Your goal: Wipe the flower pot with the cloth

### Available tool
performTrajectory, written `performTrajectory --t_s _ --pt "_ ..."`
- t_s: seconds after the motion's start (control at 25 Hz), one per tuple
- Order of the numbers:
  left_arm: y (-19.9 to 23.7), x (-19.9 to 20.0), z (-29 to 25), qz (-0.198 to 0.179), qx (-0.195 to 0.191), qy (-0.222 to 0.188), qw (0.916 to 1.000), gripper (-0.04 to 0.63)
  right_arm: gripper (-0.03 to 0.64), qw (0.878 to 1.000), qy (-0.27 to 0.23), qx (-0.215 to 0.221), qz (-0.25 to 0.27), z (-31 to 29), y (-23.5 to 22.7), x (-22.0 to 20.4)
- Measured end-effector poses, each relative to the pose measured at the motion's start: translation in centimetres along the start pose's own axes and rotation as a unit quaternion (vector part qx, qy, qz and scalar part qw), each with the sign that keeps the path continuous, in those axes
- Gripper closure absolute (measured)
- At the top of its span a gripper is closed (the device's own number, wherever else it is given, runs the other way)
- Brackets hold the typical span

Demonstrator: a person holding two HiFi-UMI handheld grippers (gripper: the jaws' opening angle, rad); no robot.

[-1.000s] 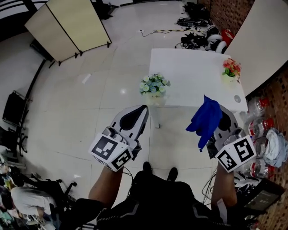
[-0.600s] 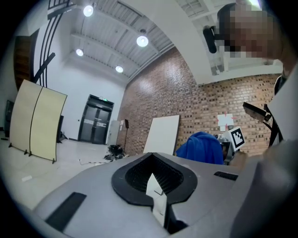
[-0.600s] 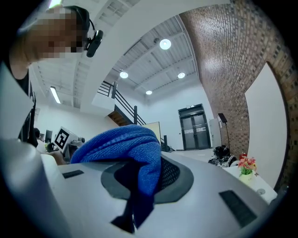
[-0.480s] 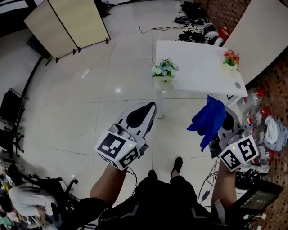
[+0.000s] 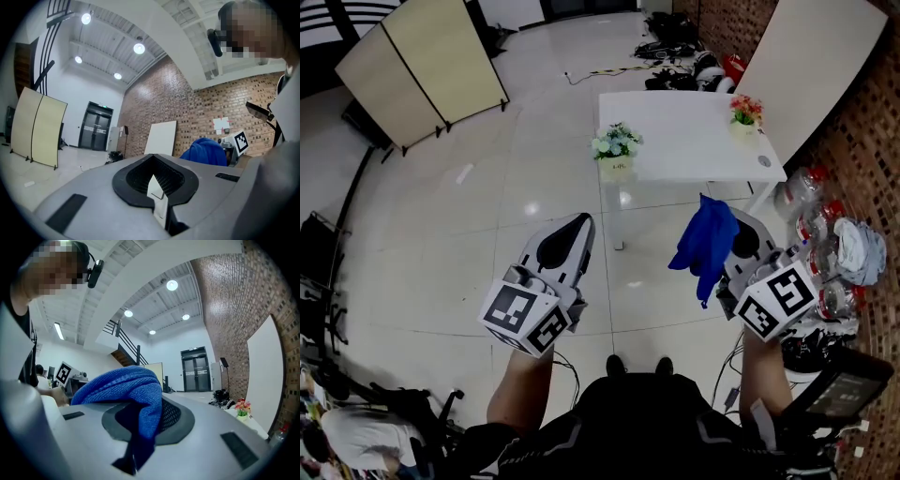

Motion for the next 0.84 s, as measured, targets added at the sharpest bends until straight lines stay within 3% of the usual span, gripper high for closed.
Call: performTrajectory --t_s 0.28,0.84 --pt "-4.1 0.6 0.7 -0.01 0.001 0.001 0.9999 0.591 0.568 1.0 -0.001 -0.001 0.009 3.6 0.0 1.2" --pt "-8.2 0.8 2.3 -0.015 0.005 -0.001 0.9999 0.591 0.568 1.0 -0.003 -0.006 0.012 8.1 0.8 1.7"
Point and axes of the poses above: the fingertips, and each gripper's own axes: z backward along the fingers, y to its left, x out of its top, the point moved 7 cm from there along z, backward along the fingers, and after that the axes turned 6 degrees about z, right-handed, at the moved point
